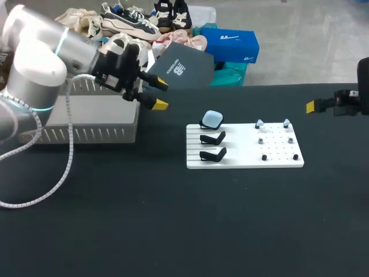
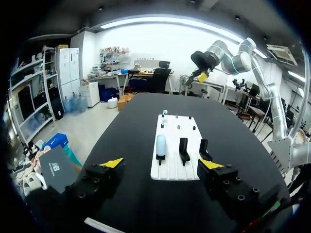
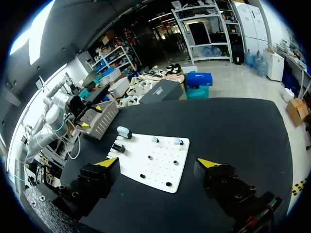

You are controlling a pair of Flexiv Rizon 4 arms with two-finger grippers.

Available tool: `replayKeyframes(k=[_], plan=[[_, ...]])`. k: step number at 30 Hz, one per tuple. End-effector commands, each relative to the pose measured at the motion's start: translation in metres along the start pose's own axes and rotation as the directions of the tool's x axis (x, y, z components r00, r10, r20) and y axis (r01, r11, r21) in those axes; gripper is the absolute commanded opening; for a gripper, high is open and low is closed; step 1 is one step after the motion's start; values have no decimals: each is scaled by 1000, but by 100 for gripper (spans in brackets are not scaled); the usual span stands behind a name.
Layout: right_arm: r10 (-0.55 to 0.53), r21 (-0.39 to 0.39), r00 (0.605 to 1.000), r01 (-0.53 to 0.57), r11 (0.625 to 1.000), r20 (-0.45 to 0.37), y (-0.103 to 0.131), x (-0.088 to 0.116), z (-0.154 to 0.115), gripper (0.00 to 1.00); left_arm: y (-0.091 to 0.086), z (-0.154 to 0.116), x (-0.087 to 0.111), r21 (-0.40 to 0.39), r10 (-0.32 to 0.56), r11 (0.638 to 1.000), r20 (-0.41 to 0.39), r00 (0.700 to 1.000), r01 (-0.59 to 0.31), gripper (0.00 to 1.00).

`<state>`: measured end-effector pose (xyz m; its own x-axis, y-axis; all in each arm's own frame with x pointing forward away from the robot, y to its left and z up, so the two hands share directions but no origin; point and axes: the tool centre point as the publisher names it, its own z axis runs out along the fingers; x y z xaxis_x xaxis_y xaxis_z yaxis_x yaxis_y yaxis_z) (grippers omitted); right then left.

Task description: Pick up each earbud case from the left stands, insert the matching earbuds, close the lid, and place the case in the box.

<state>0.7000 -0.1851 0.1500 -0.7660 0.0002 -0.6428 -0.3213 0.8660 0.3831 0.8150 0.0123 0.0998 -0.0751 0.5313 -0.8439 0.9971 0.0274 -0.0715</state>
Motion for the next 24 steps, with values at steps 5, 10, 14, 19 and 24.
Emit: replayKeyframes(k=[5, 10, 14, 19, 24], plan=[[0, 0, 1000, 0, 1000, 0, 0, 0, 0, 100, 8, 27, -3, -21, 16, 1000, 21, 1000, -16, 100], [0, 0, 1000, 0, 1000, 0, 0, 0, 0, 100, 7, 46, -1, -15, 24, 1000, 25, 999, -24, 89], [0, 0, 1000, 0, 1000, 0, 0, 0, 0, 100, 8, 53, 0, -9, 19, 1000, 26, 999, -18, 88], [0, 0, 1000, 0, 1000, 0, 0, 0, 0, 100, 14, 65, 3, 3, -2, 1000, 32, 999, 2, 84], [0, 0, 1000, 0, 1000, 0, 0, 0, 0, 100, 18, 75, 7, -7, 0, 1000, 36, 999, 0, 72]])
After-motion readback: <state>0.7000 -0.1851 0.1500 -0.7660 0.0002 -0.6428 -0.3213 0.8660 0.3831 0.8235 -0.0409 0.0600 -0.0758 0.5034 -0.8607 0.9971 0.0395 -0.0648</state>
